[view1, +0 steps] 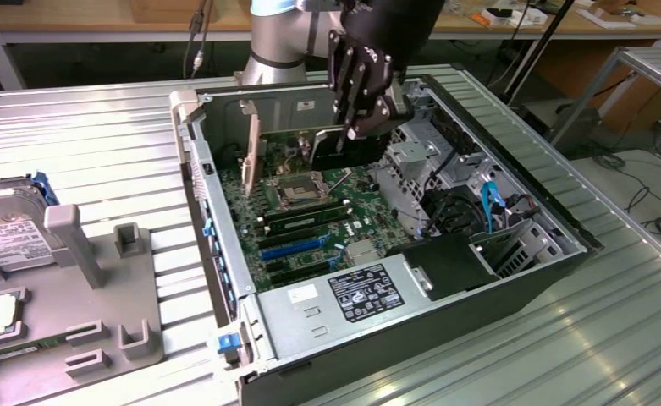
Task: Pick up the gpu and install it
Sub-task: 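Insert the gpu into the slot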
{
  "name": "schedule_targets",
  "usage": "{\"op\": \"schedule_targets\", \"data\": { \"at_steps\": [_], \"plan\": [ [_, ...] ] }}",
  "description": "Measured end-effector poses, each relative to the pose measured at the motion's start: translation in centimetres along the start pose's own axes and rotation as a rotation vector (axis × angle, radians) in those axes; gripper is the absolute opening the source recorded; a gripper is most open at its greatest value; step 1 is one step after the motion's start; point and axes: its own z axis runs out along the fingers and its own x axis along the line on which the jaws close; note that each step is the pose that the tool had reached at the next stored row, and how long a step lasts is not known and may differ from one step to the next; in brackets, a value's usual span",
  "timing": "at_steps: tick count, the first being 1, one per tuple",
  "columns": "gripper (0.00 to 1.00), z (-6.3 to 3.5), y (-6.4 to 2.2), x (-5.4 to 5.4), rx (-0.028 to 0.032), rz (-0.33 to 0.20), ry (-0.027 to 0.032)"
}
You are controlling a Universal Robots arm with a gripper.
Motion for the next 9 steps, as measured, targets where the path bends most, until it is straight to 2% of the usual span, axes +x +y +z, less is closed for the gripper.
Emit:
{"op": "schedule_targets", "data": {
  "at_steps": [4,9],
  "plan": [
    [0.27,1.3,-0.13,0.1,0.0,0.0,0.0001],
    [0.27,2.04,-0.19,0.1,0.0,0.0,-0.0001]
  ]
}}
